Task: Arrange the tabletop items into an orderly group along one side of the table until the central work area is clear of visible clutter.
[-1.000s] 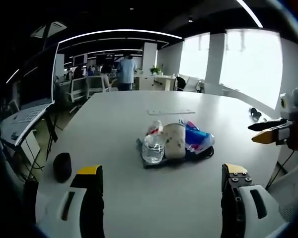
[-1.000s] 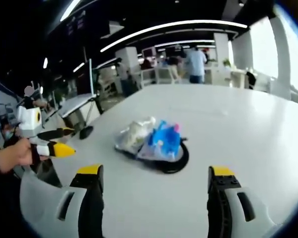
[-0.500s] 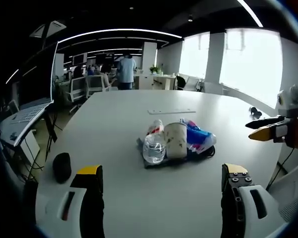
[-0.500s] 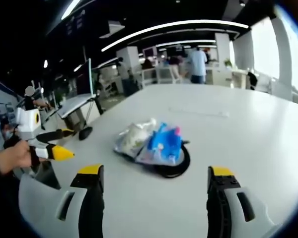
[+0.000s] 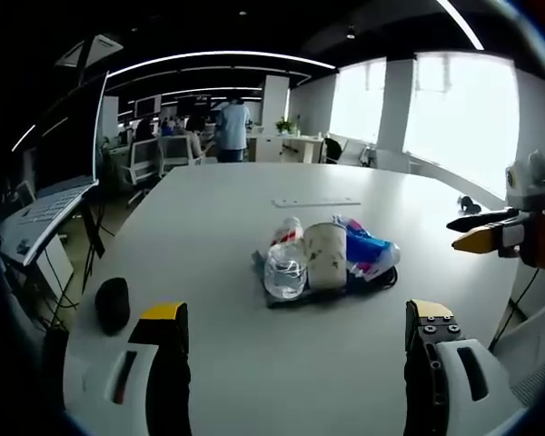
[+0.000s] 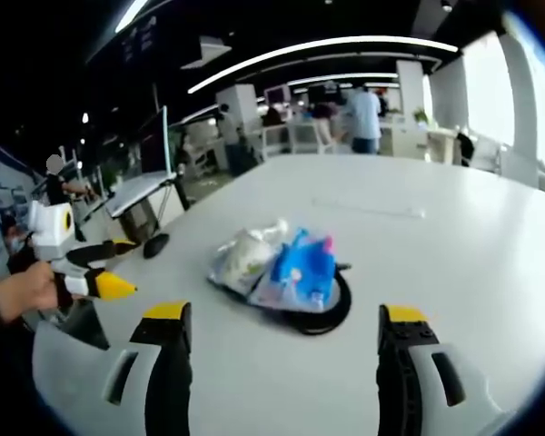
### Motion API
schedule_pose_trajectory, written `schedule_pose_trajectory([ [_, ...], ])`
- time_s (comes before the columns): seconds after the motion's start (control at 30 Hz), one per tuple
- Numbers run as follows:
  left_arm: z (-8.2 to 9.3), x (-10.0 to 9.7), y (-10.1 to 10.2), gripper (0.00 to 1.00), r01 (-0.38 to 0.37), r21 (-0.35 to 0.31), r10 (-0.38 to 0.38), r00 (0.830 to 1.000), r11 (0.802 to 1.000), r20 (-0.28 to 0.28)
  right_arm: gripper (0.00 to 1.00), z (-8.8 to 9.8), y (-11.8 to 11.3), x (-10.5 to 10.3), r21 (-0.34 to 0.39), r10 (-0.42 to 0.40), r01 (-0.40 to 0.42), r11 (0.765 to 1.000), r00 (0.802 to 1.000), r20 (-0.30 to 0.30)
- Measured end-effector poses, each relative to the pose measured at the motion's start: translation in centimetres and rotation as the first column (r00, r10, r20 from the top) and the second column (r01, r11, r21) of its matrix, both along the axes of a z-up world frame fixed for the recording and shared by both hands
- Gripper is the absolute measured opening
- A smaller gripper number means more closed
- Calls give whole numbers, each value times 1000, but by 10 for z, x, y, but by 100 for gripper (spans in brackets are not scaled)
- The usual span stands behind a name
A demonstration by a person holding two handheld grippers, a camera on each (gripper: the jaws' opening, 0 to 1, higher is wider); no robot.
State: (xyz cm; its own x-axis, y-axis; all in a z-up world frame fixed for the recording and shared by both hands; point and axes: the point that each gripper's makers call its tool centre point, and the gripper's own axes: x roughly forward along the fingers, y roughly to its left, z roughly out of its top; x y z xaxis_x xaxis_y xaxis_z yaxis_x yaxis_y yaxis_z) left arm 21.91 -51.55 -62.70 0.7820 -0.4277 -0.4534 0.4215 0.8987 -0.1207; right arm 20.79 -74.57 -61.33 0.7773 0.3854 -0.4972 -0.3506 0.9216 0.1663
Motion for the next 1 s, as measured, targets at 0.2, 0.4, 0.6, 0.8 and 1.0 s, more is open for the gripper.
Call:
schedule_pose_trajectory([
  [0.2,-1,0,2,98,0,1,0,1000,1000,-2,81,-1,4,2,-1,9,-9,1000,1000,-6],
  [0.4,0,1,5,98,-8,-5,8,1000,1000,-1,81,0,8,6,6,14,-14,1000,1000,0],
  [0.6,2,3,3,98,-8,-6,8,1000,1000,6,81,1,10,10,7,17,-17,1000,1000,3],
  [0.8,1,3,-1,98,2,-8,-2,1000,1000,7,80,1,12,14,6,20,-20,1000,1000,1],
  [1.0,1,6,-2,97,10,-8,-10,1000,1000,11,80,0,13,19,6,21,-21,1000,1000,-1],
])
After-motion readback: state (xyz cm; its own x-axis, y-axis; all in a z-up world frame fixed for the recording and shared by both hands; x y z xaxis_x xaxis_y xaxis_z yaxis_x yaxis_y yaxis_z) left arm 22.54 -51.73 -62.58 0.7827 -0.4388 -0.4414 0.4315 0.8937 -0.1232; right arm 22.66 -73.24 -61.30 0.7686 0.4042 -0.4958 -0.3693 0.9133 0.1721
